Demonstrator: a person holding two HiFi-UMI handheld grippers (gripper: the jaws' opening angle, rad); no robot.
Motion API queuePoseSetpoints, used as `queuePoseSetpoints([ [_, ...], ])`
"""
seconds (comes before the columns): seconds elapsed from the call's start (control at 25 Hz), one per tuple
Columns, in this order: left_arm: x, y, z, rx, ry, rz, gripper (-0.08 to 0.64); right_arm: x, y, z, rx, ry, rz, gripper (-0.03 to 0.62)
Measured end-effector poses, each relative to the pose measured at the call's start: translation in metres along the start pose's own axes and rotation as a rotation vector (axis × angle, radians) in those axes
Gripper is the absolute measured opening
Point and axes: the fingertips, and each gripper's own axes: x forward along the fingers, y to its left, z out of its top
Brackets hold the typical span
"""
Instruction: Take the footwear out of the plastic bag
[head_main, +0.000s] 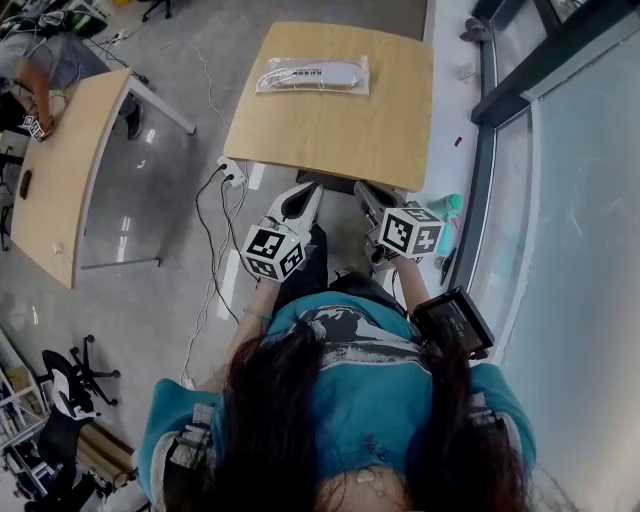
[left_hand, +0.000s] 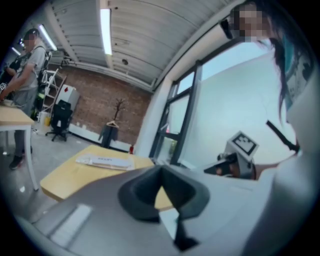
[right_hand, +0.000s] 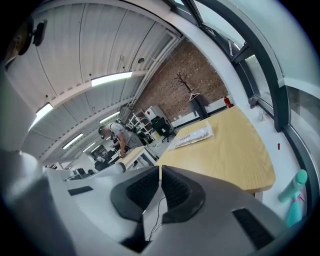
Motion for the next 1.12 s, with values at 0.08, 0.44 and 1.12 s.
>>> queuePoseSetpoints([
  [0.08,0.015,0.015,0.007,0.000,0.003,-0.020,0.002,0.016,-0.005,0.011,0.007,0.002,-0.016,0.023],
  [0.44,0.060,0.119,0.055,0.000,-0.019,-0.063,0.002,0.117,0.003,0.058,0.010,0.019,-0.038,0.023],
  [1.12,0.134,0.237,0.062,-0.098,0.055,-0.159,0.001,0.197,-0.038,0.090,0.120,0.020,-0.220,0.023],
])
